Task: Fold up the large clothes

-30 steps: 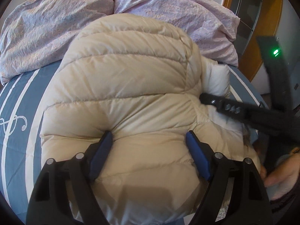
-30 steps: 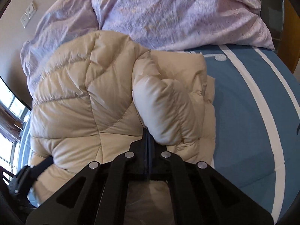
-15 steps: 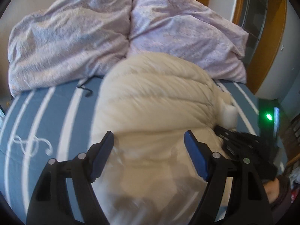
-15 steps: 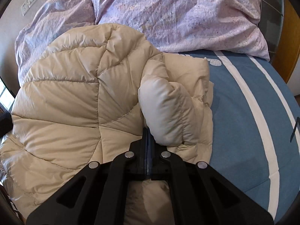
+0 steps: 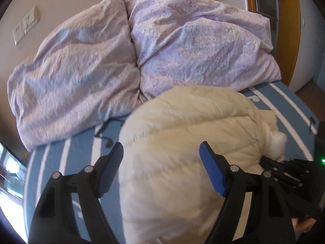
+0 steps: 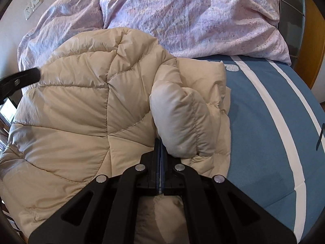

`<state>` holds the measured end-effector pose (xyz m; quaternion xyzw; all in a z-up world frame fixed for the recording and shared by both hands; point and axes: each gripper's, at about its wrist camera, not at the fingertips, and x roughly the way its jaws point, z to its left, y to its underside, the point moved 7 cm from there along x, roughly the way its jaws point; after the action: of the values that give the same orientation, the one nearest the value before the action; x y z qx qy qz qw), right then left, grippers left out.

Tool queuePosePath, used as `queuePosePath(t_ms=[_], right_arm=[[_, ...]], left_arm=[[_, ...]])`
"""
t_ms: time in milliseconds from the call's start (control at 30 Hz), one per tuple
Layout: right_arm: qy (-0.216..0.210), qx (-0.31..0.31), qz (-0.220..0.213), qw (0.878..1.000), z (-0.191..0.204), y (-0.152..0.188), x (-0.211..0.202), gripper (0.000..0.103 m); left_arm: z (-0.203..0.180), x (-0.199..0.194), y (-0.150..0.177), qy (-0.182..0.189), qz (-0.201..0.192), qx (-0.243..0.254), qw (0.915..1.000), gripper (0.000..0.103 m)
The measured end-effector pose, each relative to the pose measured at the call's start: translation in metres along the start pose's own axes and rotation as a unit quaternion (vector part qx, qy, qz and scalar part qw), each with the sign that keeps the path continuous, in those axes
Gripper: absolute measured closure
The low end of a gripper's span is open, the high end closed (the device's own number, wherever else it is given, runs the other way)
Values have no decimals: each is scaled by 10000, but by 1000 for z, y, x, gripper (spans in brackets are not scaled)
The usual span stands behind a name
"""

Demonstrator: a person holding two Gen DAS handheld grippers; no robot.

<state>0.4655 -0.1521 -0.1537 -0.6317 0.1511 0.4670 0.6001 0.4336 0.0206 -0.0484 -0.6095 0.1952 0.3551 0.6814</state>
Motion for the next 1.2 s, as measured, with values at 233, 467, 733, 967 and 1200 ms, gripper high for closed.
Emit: queuePosePath(t_ms=[233,467,733,967,1200], right_arm=[[5,24,-47,10000,1,-1,0,103],[-33,94,-72,9999,0,-3,1,103],[-6,119,-124,9999,1,-4,2,103],[202,-74,-266,9994,4,-3,3,103],[301,-141,-320,9989,5,-4,2,103]], left_arm=[[1,41,8,-96,82,143,9998,18],[2,65,25,90,80,-175,9998,17],[5,74,28,117,-6,-292,9995,14],[11,77,32,204,-67,-567,9982,9],[12,77,33,138,-107,-631,9979,7]])
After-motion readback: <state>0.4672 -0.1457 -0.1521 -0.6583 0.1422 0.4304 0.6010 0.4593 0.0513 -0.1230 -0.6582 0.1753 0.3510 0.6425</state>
